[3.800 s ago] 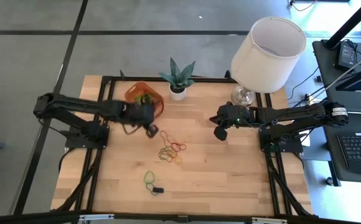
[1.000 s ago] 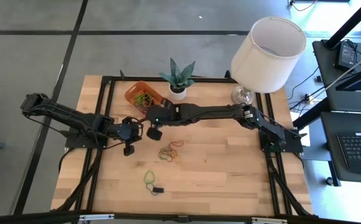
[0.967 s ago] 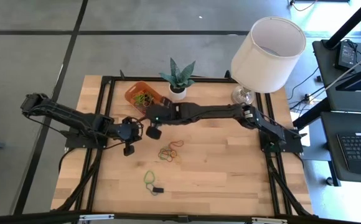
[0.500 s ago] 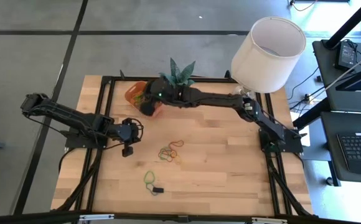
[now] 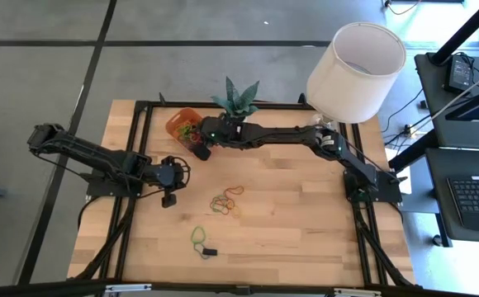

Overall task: Pick and place rubber bands into bin
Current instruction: Put the red rubber band into the orange bin, then put the green rubber band into the orange bin

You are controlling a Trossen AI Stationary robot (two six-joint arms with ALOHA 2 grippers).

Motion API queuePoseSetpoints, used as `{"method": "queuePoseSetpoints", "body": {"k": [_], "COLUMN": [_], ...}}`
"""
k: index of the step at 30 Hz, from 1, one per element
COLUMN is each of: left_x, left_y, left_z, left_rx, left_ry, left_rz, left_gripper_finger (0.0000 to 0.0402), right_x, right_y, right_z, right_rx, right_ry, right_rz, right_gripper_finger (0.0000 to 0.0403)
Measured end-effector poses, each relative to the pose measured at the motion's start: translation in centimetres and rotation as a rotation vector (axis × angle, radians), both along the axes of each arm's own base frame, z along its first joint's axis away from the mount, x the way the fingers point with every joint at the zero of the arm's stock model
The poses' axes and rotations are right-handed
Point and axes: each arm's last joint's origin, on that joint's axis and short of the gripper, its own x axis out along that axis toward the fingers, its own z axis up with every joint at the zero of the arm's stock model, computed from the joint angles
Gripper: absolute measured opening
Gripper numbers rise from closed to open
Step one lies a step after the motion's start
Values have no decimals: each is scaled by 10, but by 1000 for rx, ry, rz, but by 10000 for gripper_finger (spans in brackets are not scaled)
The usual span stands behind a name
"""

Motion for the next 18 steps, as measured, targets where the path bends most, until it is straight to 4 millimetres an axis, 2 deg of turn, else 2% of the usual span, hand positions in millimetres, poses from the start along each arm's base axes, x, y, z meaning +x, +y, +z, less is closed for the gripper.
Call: {"method": "queuePoseSetpoints", "body": {"k": [10, 14, 18], "left_x": [0, 0, 0], "left_y": [0, 1, 1], "left_z": [0, 0, 0], "left_rx": [-8, -23, -29], "left_ry": [-7, -9, -14], "left_rz": [39, 64, 81], "left_gripper_finger": [2, 2, 2], "right_x": [-1, -8, -13], "right_y": [0, 2, 10], "right_z": [4, 13, 22], "right_rx": [2, 2, -43], "right_ry": [31, 153, 256], "right_rz": [2, 20, 85], "right_gripper_finger": [114, 114, 85]}}
